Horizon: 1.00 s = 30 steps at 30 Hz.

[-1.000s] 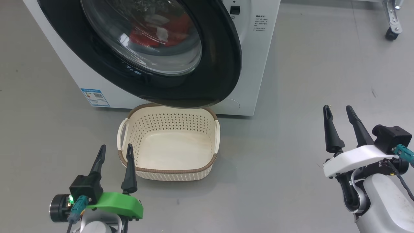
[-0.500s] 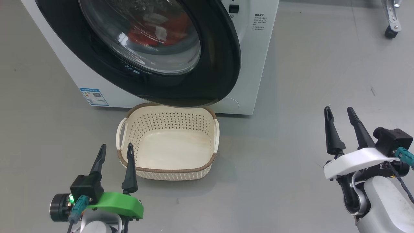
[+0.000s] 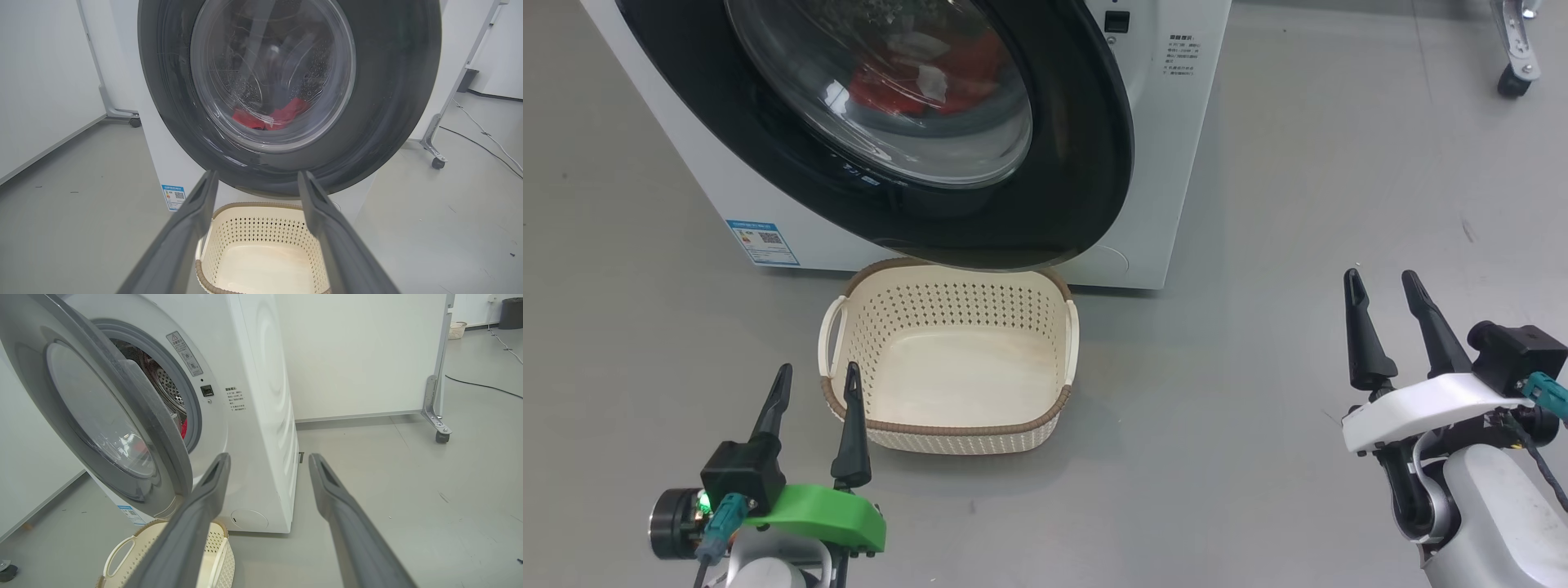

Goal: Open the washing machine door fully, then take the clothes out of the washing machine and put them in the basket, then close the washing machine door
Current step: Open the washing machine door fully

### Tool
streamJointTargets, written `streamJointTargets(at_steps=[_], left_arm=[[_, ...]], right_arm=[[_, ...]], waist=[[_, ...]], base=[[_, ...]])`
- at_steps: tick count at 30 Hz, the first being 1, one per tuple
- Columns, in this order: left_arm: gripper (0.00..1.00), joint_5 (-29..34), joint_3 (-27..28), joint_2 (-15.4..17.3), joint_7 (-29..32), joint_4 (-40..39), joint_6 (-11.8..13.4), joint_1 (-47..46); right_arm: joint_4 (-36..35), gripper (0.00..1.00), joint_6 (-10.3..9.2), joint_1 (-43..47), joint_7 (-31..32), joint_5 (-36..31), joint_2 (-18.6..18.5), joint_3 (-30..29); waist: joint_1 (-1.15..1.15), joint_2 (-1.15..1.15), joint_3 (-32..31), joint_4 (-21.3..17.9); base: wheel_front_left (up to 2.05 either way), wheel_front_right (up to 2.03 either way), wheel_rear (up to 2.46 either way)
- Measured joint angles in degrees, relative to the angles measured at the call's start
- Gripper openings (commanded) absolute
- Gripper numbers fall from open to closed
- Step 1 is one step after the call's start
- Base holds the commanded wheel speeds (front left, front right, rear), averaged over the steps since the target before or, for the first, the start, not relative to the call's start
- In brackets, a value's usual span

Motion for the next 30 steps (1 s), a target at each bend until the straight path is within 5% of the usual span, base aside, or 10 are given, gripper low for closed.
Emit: streamJointTargets(at_steps=[26,27,29,30], left_arm=[[1.0,-0.1,-2.4,0.0,0.0,-0.9,0.0,0.0],[1.0,-0.1,-2.7,0.0,0.0,-0.9,0.0,0.0],[1.0,-0.2,-3.2,0.0,0.0,-1.0,0.0,-0.1],[1.0,-0.4,-3.5,0.0,0.0,-1.0,0.0,-0.1]], right_arm=[[-1.7,1.0,0.67,-3.9,2.1,0.0,-2.4,-0.5],[-1.8,0.58,0.69,-4.4,2.6,0.7,-2.6,-0.6],[-1.9,0.0,1.12,-5.9,3.7,1.5,-3.0,-0.7],[-2.1,0.0,1.18,-6.7,4.2,1.9,-3.2,-0.7]], waist=[[0.0,0.0,2.9,1.4],[0.0,0.0,3.1,1.5],[0.0,0.0,3.6,2.0],[0.0,0.0,3.8,2.2]], base=[[0.0,0.0,0.0],[0.0,0.0,0.0],[0.0,0.0,0.0],[0.0,0.0,0.0]])
